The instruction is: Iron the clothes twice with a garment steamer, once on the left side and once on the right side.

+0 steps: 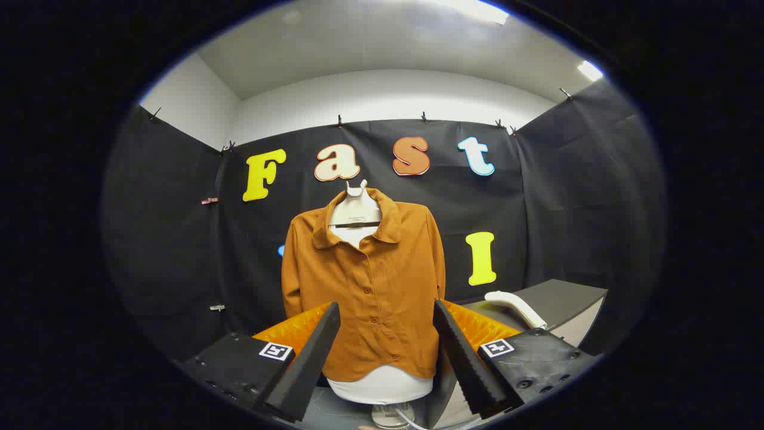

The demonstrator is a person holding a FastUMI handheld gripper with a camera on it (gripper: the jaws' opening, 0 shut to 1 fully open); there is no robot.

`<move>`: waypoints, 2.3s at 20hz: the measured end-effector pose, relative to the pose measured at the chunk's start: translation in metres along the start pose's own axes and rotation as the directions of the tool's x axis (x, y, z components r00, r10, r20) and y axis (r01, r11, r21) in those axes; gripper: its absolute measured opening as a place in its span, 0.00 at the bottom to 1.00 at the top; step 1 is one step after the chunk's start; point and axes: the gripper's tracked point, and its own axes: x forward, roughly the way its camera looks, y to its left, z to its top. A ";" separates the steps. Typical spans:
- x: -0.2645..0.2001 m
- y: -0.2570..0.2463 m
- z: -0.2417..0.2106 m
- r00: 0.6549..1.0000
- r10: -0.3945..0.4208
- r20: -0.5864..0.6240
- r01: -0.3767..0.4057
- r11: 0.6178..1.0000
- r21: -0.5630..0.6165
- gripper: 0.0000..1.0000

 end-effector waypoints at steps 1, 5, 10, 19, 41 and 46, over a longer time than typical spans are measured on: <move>0.000 -0.002 0.000 1.000 -0.002 0.003 0.002 1.000 0.000 0.98; -0.003 0.003 0.002 1.000 0.008 0.009 -0.007 1.000 -0.015 0.98; -0.010 0.005 0.005 1.000 0.009 0.016 -0.008 1.000 -0.018 0.98; -0.015 0.007 0.008 1.000 0.002 0.023 -0.001 0.999 -0.040 0.98; 0.035 -0.078 -0.011 0.972 -0.233 -0.042 0.229 0.971 -0.072 0.99; 0.069 -0.132 -0.018 0.967 -0.248 -0.054 0.244 0.967 -0.067 0.99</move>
